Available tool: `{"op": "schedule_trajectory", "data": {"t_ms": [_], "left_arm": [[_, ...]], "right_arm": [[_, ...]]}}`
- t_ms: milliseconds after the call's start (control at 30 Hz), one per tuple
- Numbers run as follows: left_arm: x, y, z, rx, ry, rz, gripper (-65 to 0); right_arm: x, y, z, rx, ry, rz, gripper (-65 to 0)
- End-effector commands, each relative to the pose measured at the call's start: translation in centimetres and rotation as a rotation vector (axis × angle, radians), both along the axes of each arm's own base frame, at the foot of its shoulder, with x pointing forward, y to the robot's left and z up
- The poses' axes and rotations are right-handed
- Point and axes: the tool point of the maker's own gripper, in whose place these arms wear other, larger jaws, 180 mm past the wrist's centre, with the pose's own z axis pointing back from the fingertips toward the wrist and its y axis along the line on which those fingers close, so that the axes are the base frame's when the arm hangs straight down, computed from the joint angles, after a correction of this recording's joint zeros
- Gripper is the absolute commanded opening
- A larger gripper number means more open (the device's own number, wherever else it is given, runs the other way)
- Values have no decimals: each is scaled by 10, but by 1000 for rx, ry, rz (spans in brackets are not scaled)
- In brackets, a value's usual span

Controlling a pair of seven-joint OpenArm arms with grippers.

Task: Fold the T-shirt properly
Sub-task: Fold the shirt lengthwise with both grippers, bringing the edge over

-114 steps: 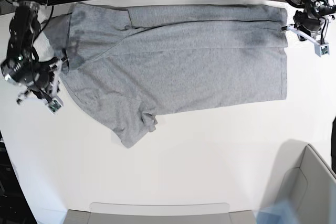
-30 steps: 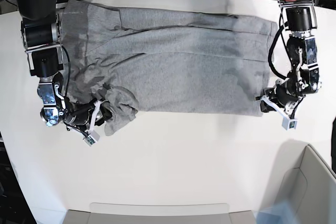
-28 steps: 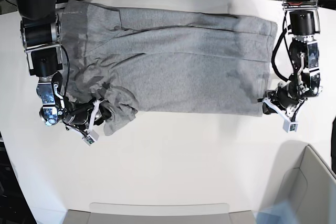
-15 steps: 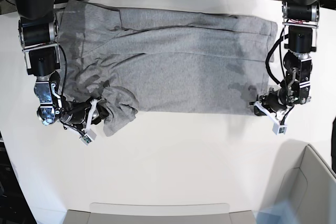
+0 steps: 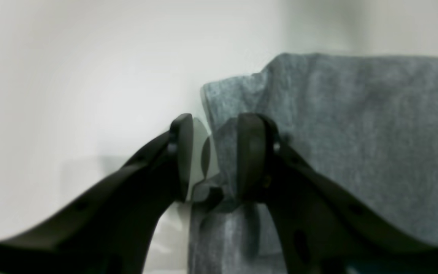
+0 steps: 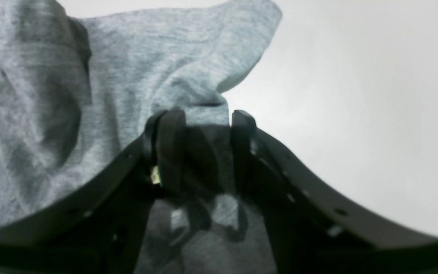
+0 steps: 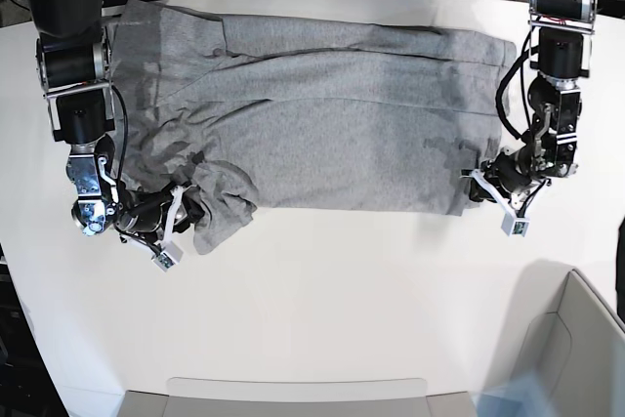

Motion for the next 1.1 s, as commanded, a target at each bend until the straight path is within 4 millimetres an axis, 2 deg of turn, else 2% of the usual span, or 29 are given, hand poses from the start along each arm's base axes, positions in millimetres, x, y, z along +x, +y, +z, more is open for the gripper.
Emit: {"op": "schedule_trajectory", "data": {"t_ms": [0, 67, 133, 200, 267, 400, 600, 733, 867, 967, 1067], "left_arm": [[-2, 5, 0, 14, 24, -4, -452], [-2, 5, 1, 13, 21, -2, -485], [0, 6, 2, 12, 6, 0, -547], [5, 7, 5, 9, -24, 10, -643], [6, 12, 2, 4, -36, 29, -650], [7, 18, -2, -3, -59, 59, -650], [23, 47, 24, -79, -176, 220, -650], [24, 55, 30, -88, -194, 252, -650], [26, 56, 34, -82, -205, 246, -650], [36, 50, 53, -74, -258, 215, -650], [36, 43, 61, -63, -248, 182, -650]], "right_arm": [[-3, -6, -3, -55, 30, 21, -440], [-3, 1, -4, -49, 30, 31, -450], [-2, 3, -3, -46, 29, 34, -495], [-2, 8, -4, -40, 28, 38, -575], [0, 11, -1, -32, 22, 38, -650], [9, 11, 8, -33, 1, 38, -650], [31, 23, 37, -6, -100, 60, -650], [37, 27, 48, -4, -137, 74, -650], [45, 29, 64, -6, -185, 89, -650], [49, 34, 76, -4, -220, 102, -650], [58, 25, 95, 29, -269, 48, -650]]}}
